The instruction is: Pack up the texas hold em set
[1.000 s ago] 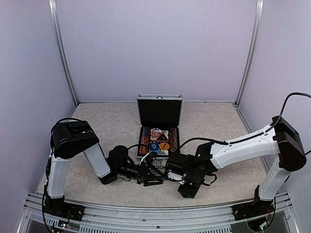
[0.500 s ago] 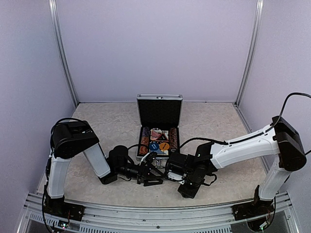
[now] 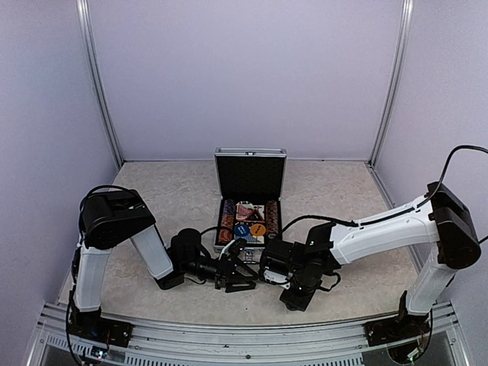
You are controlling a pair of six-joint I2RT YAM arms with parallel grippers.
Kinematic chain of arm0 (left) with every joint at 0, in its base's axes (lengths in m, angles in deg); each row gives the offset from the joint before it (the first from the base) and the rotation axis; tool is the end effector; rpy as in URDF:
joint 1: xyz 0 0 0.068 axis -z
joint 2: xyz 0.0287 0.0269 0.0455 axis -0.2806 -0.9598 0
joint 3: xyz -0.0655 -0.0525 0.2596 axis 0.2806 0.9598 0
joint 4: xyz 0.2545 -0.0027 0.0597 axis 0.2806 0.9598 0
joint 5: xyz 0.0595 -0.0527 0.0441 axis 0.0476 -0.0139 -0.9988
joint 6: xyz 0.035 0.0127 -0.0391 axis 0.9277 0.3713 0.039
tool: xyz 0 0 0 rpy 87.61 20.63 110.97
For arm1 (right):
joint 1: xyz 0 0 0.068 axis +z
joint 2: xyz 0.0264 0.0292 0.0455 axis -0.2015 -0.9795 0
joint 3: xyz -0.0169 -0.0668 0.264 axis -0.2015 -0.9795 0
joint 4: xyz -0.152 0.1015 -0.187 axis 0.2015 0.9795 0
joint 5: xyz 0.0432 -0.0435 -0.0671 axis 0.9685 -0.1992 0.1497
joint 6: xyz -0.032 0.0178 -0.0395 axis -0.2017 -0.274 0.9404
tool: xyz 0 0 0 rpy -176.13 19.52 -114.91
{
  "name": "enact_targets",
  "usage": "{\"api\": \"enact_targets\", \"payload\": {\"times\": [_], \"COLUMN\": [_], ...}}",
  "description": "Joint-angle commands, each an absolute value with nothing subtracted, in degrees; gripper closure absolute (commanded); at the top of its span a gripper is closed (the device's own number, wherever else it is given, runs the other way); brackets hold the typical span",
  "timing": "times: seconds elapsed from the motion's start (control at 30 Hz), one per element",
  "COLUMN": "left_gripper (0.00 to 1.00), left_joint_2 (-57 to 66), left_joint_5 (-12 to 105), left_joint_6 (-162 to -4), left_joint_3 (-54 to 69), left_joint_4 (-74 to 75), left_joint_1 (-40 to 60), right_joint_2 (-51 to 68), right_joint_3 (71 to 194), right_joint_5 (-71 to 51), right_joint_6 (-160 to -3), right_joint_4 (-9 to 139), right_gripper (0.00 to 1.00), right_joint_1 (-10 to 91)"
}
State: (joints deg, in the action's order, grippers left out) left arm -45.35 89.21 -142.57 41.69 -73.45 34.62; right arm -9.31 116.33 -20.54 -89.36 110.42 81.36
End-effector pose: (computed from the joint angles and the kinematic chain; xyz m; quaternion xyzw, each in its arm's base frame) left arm 0.1915 -0.2797 0.0705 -0.1469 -0.7328 0.6643 0.0140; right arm 0.1047 0.2790 0.1583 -0.4607 0.8861 0.0141 0.0485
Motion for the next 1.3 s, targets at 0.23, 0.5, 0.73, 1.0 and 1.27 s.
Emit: {"api": "enact_targets", "payload": {"times": [0.23, 0.5, 0.73, 1.0, 1.27], "left_gripper": [0.32, 0.32, 0.32, 0.32, 0.32], "left_joint_2": [-45.39, -45.12, -44.71, -44.48, -44.34], "left_joint_5": [87.30, 87.25, 87.05, 87.02, 86.87], "left_joint_6": [-139.13, -138.65, -137.87, -137.48, -137.20], "left_joint_3": [42.71, 42.62, 42.27, 42.05, 42.34], "left_joint_4": [-67.51, -66.65, -65.27, -64.33, -64.22], "left_joint_1": [34.33, 34.32, 34.33, 34.32, 34.33], "right_joint_2": [-8.95, -9.02, -8.87, -8.85, -8.71], "right_joint_3": [118.08, 117.65, 118.05, 118.89, 119.01], "right_joint_5": [-20.38, -20.20, -19.96, -20.00, -20.81], "right_joint_6": [-90.20, -90.41, -90.46, -90.59, -90.83], "right_joint_4": [110.66, 110.68, 111.14, 111.71, 111.20], "right_gripper": [0.79, 0.71, 0.63, 0.58, 0.48], "right_joint_1": [82.47, 82.57, 82.65, 82.99, 83.08]}}
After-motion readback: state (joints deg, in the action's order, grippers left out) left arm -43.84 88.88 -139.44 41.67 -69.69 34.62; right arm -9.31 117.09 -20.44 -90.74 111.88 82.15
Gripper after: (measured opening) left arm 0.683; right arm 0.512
